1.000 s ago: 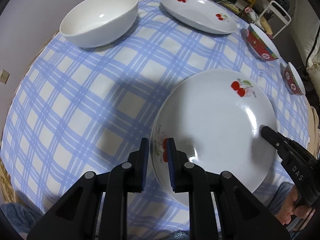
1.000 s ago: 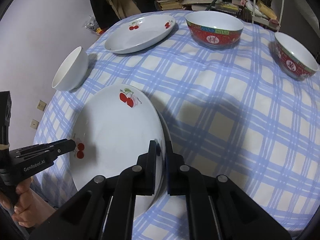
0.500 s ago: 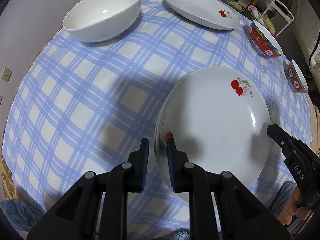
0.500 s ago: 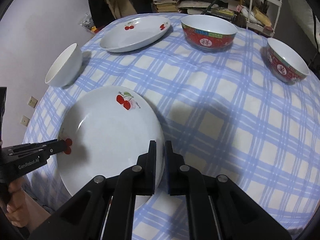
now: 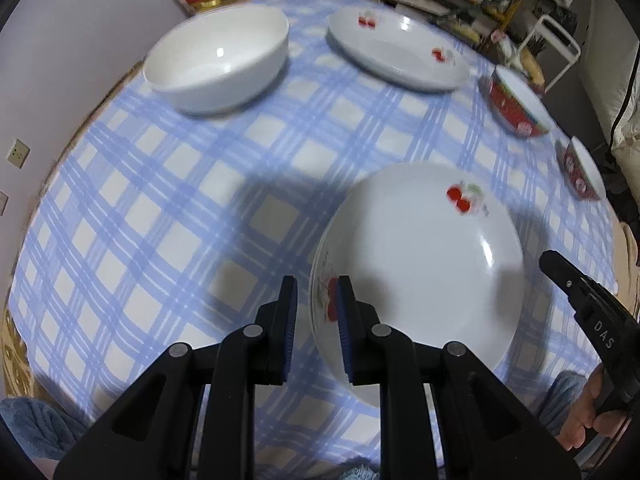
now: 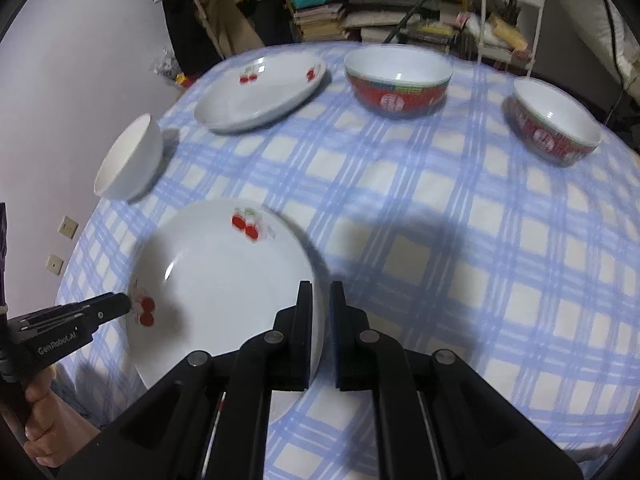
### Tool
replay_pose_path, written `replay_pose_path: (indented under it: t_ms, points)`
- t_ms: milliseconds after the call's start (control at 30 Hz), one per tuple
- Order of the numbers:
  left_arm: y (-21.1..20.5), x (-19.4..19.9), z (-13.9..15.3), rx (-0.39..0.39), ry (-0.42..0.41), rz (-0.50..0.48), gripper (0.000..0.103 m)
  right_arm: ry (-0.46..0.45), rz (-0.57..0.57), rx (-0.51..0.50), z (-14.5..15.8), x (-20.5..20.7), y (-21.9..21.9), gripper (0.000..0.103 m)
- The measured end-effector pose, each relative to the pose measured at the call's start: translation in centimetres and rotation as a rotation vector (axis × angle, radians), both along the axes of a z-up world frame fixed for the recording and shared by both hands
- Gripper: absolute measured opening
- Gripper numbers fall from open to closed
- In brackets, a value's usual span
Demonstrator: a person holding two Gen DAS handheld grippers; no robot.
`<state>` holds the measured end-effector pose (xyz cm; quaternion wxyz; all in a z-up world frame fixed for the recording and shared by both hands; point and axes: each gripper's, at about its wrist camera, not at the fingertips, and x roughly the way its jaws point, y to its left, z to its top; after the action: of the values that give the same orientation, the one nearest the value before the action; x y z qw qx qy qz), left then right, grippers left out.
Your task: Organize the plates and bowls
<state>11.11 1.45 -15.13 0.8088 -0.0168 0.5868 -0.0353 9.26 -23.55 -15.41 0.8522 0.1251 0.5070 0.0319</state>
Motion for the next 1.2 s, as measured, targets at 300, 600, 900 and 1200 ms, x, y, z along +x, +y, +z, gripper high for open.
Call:
replay_pose_path:
  t_ms: [300,600,900,1200]
  points:
    - [-1.0,2.2,4.6,0.009,-0.133,-0.016,0.043,-0.112,0.028,-0.028,3.9,2.4,-0.4,0.029]
    - [-3.3,7.3,10.0,0.065,-0.241,-0.097,0.088,-0.173,0.041,0.023,7.4,7.6,-1.2,0.084]
    - [-3.4,16.2,10.1,0.078,-0.212,-0.059,0.088,-0.18,0.067,-0.024,8.3,14.9,-1.9,0.098]
    - [-4.2,23.8,5.2,0.131,-0.114,-0.047,0.088,-0.136,0.075,-0.05,5.8,22.2,-2.1,0.098]
